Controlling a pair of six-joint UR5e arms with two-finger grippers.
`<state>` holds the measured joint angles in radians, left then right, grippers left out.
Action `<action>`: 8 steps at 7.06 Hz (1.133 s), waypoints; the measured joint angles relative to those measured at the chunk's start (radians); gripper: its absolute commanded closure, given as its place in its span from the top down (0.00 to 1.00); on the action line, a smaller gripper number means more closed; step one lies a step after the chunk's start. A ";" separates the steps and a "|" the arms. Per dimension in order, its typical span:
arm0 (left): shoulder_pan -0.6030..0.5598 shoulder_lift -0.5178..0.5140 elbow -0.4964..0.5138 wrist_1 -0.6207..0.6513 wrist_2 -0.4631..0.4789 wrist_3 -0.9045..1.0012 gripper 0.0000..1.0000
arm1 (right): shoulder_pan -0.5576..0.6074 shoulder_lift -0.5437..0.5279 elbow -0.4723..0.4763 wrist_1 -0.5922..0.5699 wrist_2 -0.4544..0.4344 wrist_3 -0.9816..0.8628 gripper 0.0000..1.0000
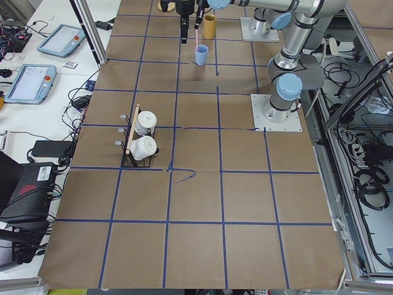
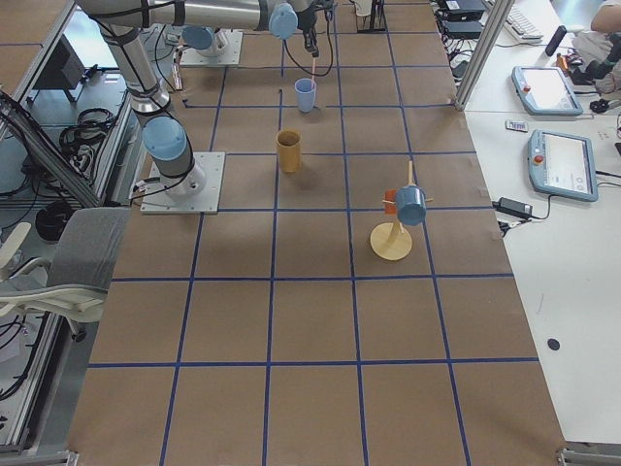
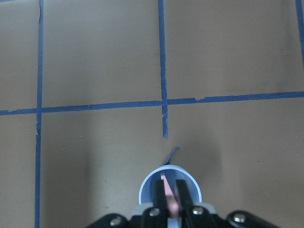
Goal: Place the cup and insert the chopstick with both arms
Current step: 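Lower the pink stick into the blue cup with the right gripper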
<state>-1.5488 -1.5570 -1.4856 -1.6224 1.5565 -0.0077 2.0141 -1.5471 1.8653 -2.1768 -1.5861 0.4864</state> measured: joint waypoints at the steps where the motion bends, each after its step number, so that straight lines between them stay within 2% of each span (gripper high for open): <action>1: 0.000 0.002 -0.002 0.000 0.000 0.000 1.00 | 0.000 0.002 0.003 0.000 0.000 0.000 0.00; 4: 0.001 0.005 -0.004 -0.001 0.001 0.000 1.00 | -0.001 0.004 0.009 0.000 -0.002 0.000 0.00; 7: 0.001 0.006 -0.005 -0.001 0.001 0.000 1.00 | -0.002 0.004 0.009 -0.001 -0.003 0.002 0.07; 8: 0.001 0.006 -0.005 -0.001 0.001 0.000 1.00 | -0.003 0.004 0.009 -0.001 -0.003 0.003 0.20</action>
<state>-1.5478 -1.5511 -1.4908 -1.6229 1.5570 -0.0076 2.0115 -1.5432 1.8743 -2.1781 -1.5896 0.4891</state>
